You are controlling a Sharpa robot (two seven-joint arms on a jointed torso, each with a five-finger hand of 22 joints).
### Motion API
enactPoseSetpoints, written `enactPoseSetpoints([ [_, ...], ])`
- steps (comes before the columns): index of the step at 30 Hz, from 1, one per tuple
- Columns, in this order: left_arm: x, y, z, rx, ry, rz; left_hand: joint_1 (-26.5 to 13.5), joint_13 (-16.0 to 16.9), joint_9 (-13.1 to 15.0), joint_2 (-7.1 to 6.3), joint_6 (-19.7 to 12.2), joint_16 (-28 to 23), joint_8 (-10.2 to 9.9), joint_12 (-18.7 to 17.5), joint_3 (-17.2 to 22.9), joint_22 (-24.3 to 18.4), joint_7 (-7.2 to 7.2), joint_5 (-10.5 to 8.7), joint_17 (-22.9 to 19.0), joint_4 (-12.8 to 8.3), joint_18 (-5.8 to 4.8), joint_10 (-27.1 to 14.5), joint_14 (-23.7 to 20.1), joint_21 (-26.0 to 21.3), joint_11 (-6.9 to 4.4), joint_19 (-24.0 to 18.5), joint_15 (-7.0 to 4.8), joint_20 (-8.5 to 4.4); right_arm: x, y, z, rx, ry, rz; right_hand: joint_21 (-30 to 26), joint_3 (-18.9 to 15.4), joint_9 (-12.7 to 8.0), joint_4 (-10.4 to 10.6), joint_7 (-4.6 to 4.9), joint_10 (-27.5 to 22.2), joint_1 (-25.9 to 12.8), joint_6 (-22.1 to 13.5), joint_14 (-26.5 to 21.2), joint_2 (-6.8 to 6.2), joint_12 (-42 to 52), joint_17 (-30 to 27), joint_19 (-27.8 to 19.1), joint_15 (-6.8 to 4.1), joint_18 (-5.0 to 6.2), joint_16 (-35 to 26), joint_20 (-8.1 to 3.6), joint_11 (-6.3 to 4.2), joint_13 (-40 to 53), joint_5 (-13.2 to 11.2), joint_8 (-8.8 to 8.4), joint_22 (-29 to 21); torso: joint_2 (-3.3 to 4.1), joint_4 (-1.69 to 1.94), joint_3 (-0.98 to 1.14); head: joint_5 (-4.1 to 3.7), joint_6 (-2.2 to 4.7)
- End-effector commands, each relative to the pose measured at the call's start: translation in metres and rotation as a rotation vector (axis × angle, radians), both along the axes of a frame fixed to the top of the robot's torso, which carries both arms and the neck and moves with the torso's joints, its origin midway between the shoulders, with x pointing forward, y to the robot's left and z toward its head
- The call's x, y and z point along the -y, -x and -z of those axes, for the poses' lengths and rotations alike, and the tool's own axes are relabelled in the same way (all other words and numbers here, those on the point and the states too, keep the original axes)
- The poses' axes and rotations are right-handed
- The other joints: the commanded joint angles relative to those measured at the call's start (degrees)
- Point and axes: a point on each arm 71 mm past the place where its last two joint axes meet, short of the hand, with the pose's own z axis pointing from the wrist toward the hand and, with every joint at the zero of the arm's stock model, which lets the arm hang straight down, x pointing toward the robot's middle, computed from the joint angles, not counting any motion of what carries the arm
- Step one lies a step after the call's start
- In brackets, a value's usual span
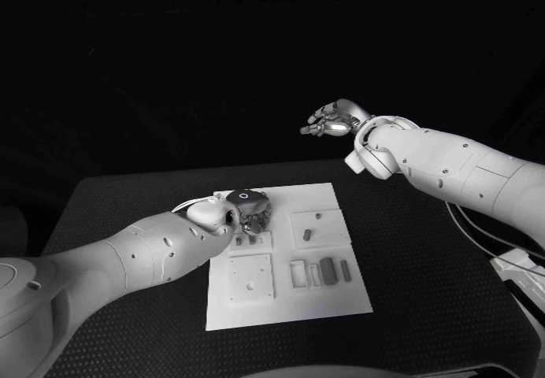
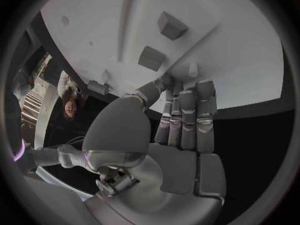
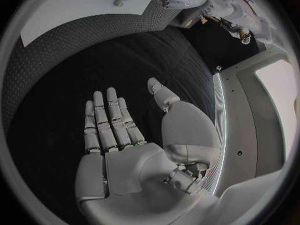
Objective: Assemble the parts on the task board
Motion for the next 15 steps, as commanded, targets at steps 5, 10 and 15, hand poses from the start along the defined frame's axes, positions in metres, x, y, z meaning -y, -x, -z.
enactPoseSetpoints([
  [5,-0.003,0.000,-0.003,0.003,0.086,-0.026,0.3,0.4,0.2,0.20,0.8,0.2,0.6,0.2,0.3,1.1,-0.17,-0.08,-0.2,0.1,6.12,1.0,0.5,0.2,0.03,0.7,-0.15,-0.25,0.000,0.000,0.000,0.001,0.001,-0.014,-0.3,-0.3,-0.1,0.0,3.82,0.0,0.5,-0.5,-0.2,0.04,-0.2,-0.1,0.3,0.06,-0.55,-0.3,-0.08,0.39,-0.1,0.1,0.22,0.1,-0.04,0.06,0.04,0.13,0.16],
  [10,-0.010,-0.001,-0.006,-0.014,0.125,-0.055,-0.2,0.5,0.2,0.31,1.1,0.1,0.7,0.1,0.2,1.1,-0.17,-0.10,-0.4,0.3,6.03,1.3,0.6,0.2,-0.07,0.8,-0.25,-0.32,0.000,0.000,0.000,0.001,0.001,-0.014,-0.3,-0.3,-0.1,0.0,3.81,0.0,0.5,-0.5,-0.2,0.03,-0.2,-0.1,0.3,0.06,-0.55,-0.3,-0.09,0.39,-0.1,0.1,0.23,0.1,-0.07,0.01,0.07,0.21,0.33],
  [15,-0.010,-0.003,-0.014,-0.012,0.177,-0.072,-0.4,0.6,0.3,0.33,1.2,0.1,0.7,0.0,0.1,1.1,-0.15,-0.11,-0.5,0.4,6.01,1.4,0.7,0.2,-0.12,0.8,-0.30,-0.38,0.002,0.000,0.000,0.001,0.001,-0.012,-0.4,-0.3,-0.1,0.0,3.81,0.0,0.5,-0.5,-0.2,0.03,-0.2,-0.1,0.3,0.06,-0.55,-0.3,-0.09,0.39,-0.1,0.1,0.24,0.1,-0.03,0.01,0.05,0.30,0.45],
])
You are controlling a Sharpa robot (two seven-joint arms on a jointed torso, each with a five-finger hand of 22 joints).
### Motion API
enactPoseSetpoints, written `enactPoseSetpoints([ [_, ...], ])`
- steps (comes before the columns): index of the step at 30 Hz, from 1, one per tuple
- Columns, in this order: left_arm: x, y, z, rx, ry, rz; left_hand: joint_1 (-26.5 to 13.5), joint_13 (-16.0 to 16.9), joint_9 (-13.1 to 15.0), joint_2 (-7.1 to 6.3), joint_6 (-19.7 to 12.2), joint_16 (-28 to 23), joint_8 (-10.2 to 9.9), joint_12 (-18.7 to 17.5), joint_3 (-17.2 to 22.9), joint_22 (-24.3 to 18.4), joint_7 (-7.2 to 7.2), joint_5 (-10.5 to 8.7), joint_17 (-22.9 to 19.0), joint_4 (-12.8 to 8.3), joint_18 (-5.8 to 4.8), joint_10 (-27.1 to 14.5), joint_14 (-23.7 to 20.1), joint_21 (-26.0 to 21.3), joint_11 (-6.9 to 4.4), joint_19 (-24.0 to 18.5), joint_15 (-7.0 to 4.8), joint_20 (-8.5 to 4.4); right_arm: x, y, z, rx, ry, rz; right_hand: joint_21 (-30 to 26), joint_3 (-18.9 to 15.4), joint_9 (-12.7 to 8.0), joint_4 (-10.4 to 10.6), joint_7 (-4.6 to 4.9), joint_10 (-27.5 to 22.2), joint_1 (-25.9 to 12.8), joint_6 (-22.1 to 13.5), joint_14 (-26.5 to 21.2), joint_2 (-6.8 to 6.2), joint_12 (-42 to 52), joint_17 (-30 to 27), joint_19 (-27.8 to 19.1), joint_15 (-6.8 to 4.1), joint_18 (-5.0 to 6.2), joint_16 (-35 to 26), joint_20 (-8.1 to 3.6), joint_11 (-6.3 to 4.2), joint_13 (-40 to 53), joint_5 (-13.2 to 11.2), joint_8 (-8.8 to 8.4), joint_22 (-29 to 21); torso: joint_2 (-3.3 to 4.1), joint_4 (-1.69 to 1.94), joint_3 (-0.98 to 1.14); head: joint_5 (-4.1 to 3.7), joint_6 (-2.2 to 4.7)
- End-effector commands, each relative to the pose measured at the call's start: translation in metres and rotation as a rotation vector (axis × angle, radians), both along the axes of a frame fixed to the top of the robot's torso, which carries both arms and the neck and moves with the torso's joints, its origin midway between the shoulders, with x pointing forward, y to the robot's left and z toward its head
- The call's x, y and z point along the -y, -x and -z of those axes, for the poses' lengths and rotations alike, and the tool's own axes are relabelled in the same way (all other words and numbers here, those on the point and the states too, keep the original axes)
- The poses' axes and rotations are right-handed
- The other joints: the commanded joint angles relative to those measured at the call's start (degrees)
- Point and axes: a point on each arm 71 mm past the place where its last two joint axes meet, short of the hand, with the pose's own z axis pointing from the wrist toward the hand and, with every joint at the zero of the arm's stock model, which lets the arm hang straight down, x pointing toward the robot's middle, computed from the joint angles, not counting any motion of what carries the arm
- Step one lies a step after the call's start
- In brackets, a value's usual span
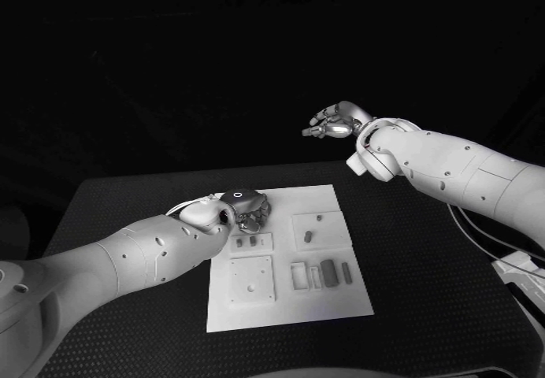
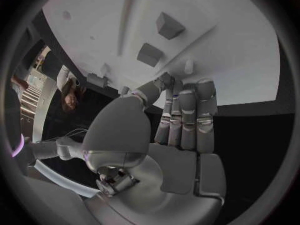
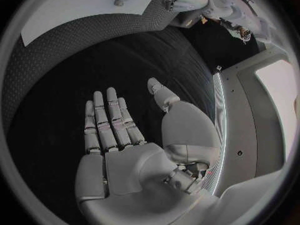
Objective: Assemble the parts on the task board
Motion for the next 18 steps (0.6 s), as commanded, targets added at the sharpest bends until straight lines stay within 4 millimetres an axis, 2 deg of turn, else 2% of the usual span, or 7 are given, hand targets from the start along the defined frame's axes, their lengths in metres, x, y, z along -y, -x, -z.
enactPoseSetpoints([
  [1,0.002,-0.001,-0.008,-0.001,0.088,-0.021,-0.4,0.1,0.1,0.40,0.4,0.1,0.4,0.1,0.0,1.1,0.04,0.03,-0.1,0.3,6.35,0.6,0.4,0.2,-0.06,0.4,0.01,-0.18,0.000,0.000,0.000,0.001,0.001,-0.015,-0.4,-0.3,-0.1,0.0,3.81,0.0,0.5,-0.5,-0.2,0.03,-0.2,-0.1,0.4,0.06,-0.56,-0.3,-0.09,0.39,-0.1,0.1,0.24,0.1,0.03,-0.01,-0.01,0.08,0.11],
  [7,-0.003,-0.006,-0.022,-0.016,0.144,-0.044,-0.6,0.1,0.1,0.34,0.3,0.1,0.3,-0.1,0.0,1.1,0.03,0.03,-0.2,0.3,6.32,0.5,0.4,0.1,-0.06,0.5,-0.01,-0.23,0.001,0.001,0.000,-0.001,0.002,-0.012,-0.4,-0.3,-0.1,0.0,3.81,0.0,0.5,-0.5,-0.2,0.02,-0.2,-0.1,0.4,0.06,-0.56,-0.3,-0.10,0.39,-0.1,0.1,0.25,0.1,0.00,0.07,-0.04,0.16,0.22],
  [12,-0.012,-0.008,-0.030,-0.037,0.136,-0.048,-0.9,0.2,0.1,0.31,0.4,0.0,0.3,-0.2,-0.2,1.1,-0.01,0.03,-0.3,0.5,6.26,0.5,0.3,0.1,-0.04,0.5,0.01,-0.24,0.005,0.000,0.000,-0.003,0.004,-0.005,-0.4,-0.3,-0.1,0.0,3.81,0.0,0.5,-0.5,-0.2,0.01,-0.2,-0.1,0.4,0.06,-0.56,-0.3,-0.10,0.39,-0.1,0.1,0.26,0.1,-0.05,0.12,0.03,0.24,0.23],
  [18,-0.023,-0.008,-0.029,-0.054,0.108,-0.057,-1.1,0.2,0.1,0.41,0.5,0.0,0.3,-0.3,-0.2,1.1,-0.06,0.03,-0.3,0.5,6.24,0.6,0.3,0.1,-0.07,0.5,-0.01,-0.27,0.007,0.000,0.000,-0.002,0.005,-0.001,-0.4,-0.3,-0.1,0.0,3.81,0.0,0.5,-0.5,-0.2,-0.01,-0.2,-0.1,0.4,0.06,-0.57,-0.3,-0.10,0.39,-0.2,0.1,0.26,0.1,-0.01,0.19,-0.02,0.51,0.24],
])
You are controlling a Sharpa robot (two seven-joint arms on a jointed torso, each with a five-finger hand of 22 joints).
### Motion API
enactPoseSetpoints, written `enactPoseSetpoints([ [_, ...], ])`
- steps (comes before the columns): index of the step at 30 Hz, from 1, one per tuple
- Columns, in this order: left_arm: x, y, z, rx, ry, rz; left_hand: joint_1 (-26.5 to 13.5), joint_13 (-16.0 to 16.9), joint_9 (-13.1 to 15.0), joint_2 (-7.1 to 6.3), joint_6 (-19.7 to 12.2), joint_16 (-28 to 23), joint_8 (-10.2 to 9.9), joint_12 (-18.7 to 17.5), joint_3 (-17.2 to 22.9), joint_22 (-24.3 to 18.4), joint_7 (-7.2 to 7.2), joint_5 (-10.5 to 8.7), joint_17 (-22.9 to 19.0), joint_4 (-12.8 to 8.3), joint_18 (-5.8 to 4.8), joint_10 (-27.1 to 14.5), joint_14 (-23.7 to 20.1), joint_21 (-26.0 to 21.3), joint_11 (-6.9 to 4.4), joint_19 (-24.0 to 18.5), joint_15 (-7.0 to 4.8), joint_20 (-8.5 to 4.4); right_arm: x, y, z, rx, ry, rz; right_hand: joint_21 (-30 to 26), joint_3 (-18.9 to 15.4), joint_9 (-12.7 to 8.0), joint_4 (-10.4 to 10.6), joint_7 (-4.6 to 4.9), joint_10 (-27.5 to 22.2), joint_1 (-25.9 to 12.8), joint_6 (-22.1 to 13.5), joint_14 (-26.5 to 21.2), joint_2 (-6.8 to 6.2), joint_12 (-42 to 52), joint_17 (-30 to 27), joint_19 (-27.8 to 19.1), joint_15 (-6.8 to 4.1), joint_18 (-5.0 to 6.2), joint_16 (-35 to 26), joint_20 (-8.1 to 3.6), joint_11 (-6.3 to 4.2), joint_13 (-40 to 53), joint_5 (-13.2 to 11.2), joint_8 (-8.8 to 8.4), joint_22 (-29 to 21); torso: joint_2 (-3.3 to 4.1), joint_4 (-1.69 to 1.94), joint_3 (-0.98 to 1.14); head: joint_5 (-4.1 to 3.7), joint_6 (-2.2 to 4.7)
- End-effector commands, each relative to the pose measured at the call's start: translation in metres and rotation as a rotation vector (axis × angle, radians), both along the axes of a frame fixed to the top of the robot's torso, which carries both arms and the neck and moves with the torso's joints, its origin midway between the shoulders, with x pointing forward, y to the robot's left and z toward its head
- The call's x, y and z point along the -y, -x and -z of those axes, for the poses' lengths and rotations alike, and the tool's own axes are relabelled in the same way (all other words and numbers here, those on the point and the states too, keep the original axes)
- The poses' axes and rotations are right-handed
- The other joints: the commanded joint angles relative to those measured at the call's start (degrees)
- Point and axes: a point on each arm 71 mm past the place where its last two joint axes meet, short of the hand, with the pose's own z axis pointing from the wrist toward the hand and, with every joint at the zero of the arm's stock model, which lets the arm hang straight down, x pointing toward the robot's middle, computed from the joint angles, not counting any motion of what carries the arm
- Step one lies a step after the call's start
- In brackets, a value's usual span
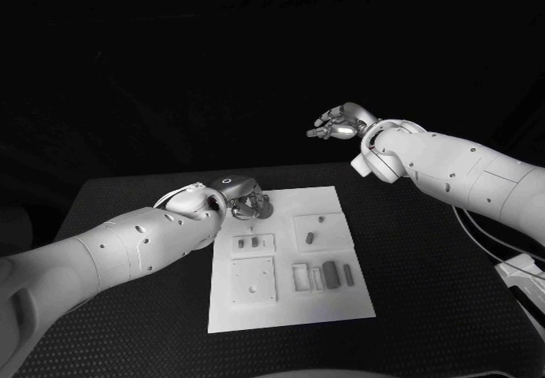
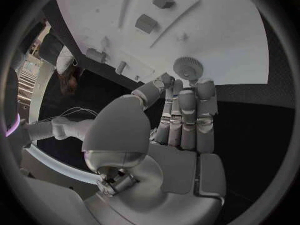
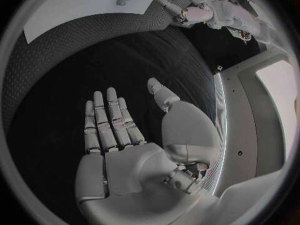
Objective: Assemble the parts on the task board
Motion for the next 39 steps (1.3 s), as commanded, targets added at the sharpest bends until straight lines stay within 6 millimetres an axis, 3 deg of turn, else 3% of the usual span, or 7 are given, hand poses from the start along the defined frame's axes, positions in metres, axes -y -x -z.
enactPoseSetpoints([
  [1,-0.003,0.002,0.003,-0.040,-0.016,0.009,-0.5,0.1,0.1,-0.10,0.5,0.0,0.2,-0.3,0.0,1.1,-0.05,0.24,-0.1,0.4,6.25,0.3,0.2,0.1,0.02,0.2,-0.10,-0.21,0.000,0.000,0.000,-0.001,0.002,-0.013,-0.2,-0.3,-0.1,0.0,3.81,0.0,0.5,-0.5,-0.2,-0.01,-0.2,-0.1,0.4,0.06,-0.64,-0.3,-0.10,0.39,-0.1,0.1,0.27,0.1,0.02,0.10,-0.03,0.05,-0.02],
  [13,-0.022,0.003,0.008,-0.055,-0.059,-0.001,-0.6,0.1,0.1,-0.18,0.6,0.1,0.2,-0.3,0.0,1.1,-0.06,0.22,-0.1,0.4,6.23,0.4,0.2,0.1,-0.02,0.2,-0.14,-0.24,0.002,0.000,0.000,-0.001,0.003,-0.010,-0.3,-0.3,-0.1,0.0,3.81,0.1,0.5,-0.5,-0.2,-0.02,-0.2,-0.1,0.4,0.07,-0.65,-0.3,-0.10,0.39,-0.1,0.1,0.28,0.1,0.11,-0.11,-0.08,0.14,-0.17],
  [39,-0.022,0.010,0.023,-0.079,-0.132,0.038,-0.6,0.2,0.0,-0.46,0.3,0.1,0.0,-0.7,0.0,1.2,-0.10,0.19,-0.1,0.2,6.14,0.2,0.0,0.0,0.06,0.0,-0.07,-0.27,0.001,0.000,0.000,0.000,0.002,-0.011,-0.4,-0.3,-0.1,0.1,3.82,0.0,0.5,-0.5,-0.2,-0.05,-0.1,-0.1,0.4,0.07,-0.65,-0.3,-0.10,0.40,-0.2,0.1,0.30,0.2,0.12,-0.31,0.04,0.40,-0.41],
])
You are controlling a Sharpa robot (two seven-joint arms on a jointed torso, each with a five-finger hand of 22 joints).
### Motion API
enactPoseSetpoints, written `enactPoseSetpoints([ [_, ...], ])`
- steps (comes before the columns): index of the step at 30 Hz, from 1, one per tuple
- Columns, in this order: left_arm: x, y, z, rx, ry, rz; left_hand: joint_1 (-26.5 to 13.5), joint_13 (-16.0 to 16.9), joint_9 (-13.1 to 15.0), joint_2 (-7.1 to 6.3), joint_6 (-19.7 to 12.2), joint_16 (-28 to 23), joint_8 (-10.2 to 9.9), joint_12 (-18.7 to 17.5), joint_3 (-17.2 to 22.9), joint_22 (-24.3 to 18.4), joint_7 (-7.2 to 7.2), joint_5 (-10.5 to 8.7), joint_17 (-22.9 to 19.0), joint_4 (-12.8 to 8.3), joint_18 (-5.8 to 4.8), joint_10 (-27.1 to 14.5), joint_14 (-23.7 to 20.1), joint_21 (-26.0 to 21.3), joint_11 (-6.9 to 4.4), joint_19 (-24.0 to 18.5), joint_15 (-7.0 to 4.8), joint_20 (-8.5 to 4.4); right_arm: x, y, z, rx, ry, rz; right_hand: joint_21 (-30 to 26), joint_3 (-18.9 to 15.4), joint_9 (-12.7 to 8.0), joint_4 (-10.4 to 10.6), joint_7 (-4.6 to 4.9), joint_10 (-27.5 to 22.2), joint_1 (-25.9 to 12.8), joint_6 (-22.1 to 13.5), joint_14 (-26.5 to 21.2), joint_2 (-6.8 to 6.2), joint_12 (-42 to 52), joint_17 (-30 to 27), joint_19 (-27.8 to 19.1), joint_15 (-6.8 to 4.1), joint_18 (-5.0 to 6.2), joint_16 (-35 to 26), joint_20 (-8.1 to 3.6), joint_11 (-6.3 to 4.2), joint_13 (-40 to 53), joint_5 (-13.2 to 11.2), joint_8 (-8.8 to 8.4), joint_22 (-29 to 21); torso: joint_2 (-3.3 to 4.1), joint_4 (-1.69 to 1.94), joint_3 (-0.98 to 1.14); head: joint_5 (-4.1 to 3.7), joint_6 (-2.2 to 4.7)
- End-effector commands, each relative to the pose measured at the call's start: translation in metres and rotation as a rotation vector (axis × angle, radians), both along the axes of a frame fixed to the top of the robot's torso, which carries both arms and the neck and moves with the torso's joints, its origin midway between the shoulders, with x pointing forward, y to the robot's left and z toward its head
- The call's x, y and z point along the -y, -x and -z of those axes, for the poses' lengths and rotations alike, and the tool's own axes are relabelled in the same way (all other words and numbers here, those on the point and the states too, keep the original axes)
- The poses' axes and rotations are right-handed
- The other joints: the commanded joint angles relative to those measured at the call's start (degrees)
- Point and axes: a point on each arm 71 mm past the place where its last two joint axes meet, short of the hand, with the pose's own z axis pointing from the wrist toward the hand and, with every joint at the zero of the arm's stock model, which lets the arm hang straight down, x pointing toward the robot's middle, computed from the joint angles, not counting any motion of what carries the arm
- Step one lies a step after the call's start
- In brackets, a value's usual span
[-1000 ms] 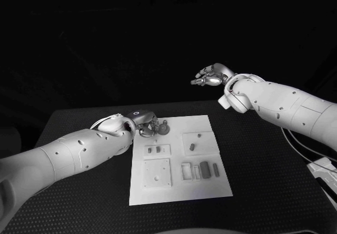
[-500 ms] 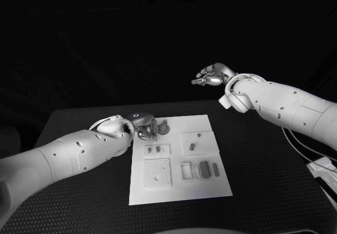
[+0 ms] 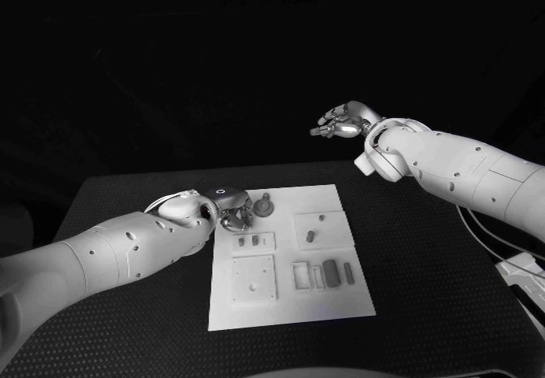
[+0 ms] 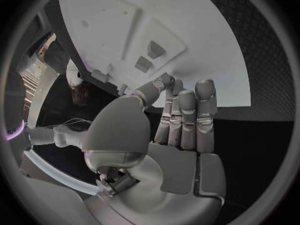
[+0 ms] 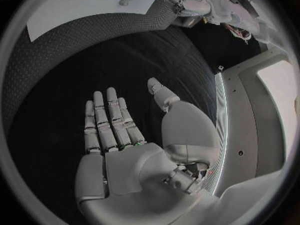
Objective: Assemble the parts on the task board
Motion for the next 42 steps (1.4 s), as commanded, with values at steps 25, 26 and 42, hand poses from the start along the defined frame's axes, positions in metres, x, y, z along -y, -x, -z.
enactPoseSetpoints([
  [25,0.004,0.001,0.001,0.002,-0.006,0.019,-0.3,0.2,0.1,-0.11,0.1,0.1,0.0,-0.4,0.0,1.2,-0.01,0.20,-0.1,0.3,6.10,0.4,-0.1,-0.1,0.10,-0.1,-0.09,-0.40,-0.002,0.000,0.000,0.000,0.000,-0.018,-0.5,-0.3,-0.1,0.1,3.82,0.1,0.5,-0.5,-0.2,-0.03,-0.1,-0.1,0.5,0.07,-0.73,-0.3,-0.11,0.40,-0.2,0.1,0.33,0.2,-0.03,0.04,0.04,-0.21,-0.13],
  [26,0.004,0.001,0.002,-0.001,-0.007,0.018,-0.3,0.2,0.1,-0.10,0.1,0.1,0.0,-0.4,0.0,1.2,-0.01,0.20,-0.1,0.3,6.10,0.4,-0.1,-0.1,0.10,-0.1,-0.09,-0.40,-0.002,0.000,0.000,0.000,0.000,-0.018,-0.5,-0.3,-0.1,0.1,3.82,0.1,0.5,-0.5,-0.2,-0.03,-0.1,-0.1,0.5,0.07,-0.73,-0.3,-0.11,0.40,-0.2,0.1,0.33,0.2,-0.04,0.03,0.02,-0.22,-0.13],
  [42,0.012,0.003,0.008,-0.026,-0.020,0.028,-0.4,0.2,0.1,-0.02,0.1,0.1,-0.1,-0.5,0.0,1.2,0.02,0.19,-0.1,0.4,6.07,0.3,-0.1,-0.1,0.12,-0.1,-0.08,-0.40,-0.003,0.000,0.000,-0.001,0.000,-0.019,-0.6,-0.3,-0.1,0.1,3.82,0.1,0.5,-0.5,-0.2,-0.02,-0.1,-0.1,0.5,0.07,-0.73,-0.3,-0.11,0.40,-0.2,0.1,0.35,0.2,0.02,0.00,-0.01,-0.37,-0.27],
])
